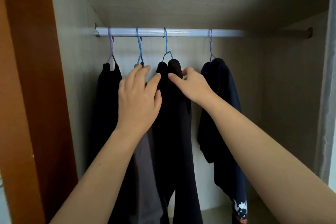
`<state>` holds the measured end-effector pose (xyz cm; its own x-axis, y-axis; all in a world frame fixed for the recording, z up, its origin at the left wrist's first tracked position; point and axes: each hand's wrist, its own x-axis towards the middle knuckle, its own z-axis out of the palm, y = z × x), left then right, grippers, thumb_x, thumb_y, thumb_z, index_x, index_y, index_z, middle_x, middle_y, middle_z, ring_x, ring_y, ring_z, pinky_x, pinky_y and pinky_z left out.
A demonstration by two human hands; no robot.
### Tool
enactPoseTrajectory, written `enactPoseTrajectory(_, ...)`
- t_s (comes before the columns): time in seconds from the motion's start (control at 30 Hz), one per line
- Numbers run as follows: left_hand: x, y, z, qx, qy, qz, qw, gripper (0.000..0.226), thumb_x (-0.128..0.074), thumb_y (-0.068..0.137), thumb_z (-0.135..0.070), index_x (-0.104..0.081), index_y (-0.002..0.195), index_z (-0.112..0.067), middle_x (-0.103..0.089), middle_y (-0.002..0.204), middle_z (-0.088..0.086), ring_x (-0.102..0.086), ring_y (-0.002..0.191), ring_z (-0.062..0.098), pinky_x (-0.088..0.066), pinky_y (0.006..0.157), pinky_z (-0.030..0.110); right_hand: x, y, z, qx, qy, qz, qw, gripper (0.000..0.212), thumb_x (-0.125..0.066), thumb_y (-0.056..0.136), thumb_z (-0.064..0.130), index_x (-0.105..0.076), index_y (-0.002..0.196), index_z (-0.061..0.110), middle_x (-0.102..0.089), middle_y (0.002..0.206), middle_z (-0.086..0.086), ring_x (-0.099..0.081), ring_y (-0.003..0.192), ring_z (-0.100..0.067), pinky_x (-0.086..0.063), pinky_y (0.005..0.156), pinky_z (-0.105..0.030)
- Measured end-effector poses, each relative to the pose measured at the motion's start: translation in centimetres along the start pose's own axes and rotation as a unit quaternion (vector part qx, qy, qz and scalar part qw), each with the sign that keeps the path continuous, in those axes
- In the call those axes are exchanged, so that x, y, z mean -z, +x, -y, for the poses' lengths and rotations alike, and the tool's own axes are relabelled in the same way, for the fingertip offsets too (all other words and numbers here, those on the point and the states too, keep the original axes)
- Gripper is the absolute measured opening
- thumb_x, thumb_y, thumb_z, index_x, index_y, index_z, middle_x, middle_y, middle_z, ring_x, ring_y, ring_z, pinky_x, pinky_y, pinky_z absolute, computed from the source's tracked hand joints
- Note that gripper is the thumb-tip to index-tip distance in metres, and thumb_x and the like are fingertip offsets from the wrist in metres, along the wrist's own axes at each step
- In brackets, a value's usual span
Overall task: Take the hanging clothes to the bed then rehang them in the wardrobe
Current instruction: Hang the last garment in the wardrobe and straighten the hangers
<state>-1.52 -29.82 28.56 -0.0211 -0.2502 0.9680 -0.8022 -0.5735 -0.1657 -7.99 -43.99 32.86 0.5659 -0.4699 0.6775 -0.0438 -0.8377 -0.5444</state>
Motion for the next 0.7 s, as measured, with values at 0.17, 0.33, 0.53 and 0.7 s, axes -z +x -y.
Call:
enactPoseTrajectory(0.17,0.0,-0.8,0.8,0.055,-0.035,0.072,0.995,0.042,-0.061,0.079,-0.009,-0.057,0.120,-0.003,-0.050,0.130,0.024,-0.049,0.119,0.041,-0.042,0.093,0.052,-1.9,1.3,-0.2,-0.080,-0.035,-0.018,0.996,0.043,-0.046,0.089,0.039,-0.049,0.113,0.003,-0.059,0.116,-0.016,-0.057,0.103,-0.034,-0.041,0.073,-0.032)
enactPoseTrajectory(0.33,-0.5,-1.2,1.2,0.096,-0.078,0.080,0.989,0.049,-0.054,0.084,-0.005,-0.045,0.131,0.002,-0.036,0.144,0.021,-0.041,0.129,0.036,-0.038,0.101,0.047,-2.7,2.2,0.2,-0.088,-0.068,-0.020,0.994,0.042,-0.039,0.094,0.034,-0.049,0.118,0.001,-0.057,0.121,-0.019,-0.054,0.109,-0.037,-0.039,0.076,-0.033)
enactPoseTrajectory(0.53,-1.0,-1.4,1.8,0.101,-0.092,0.060,0.989,0.048,-0.054,0.083,-0.003,-0.045,0.131,0.001,-0.043,0.140,0.019,-0.049,0.123,0.035,-0.043,0.095,0.047,-3.2,2.7,-0.3,-0.042,-0.084,-0.079,0.992,0.045,-0.029,0.098,0.034,-0.055,0.108,-0.002,-0.062,0.110,-0.021,-0.058,0.101,-0.038,-0.039,0.072,-0.034)
enactPoseTrajectory(0.7,-1.3,-1.6,1.9,0.087,-0.105,0.057,0.989,0.048,-0.055,0.082,-0.002,-0.047,0.129,-0.001,-0.045,0.138,0.018,-0.050,0.122,0.033,-0.044,0.094,0.047,-1.8,2.7,-2.3,-0.044,-0.078,-0.145,0.985,0.043,-0.032,0.098,0.031,-0.057,0.100,-0.003,-0.063,0.103,-0.022,-0.059,0.094,-0.038,-0.037,0.067,-0.032)
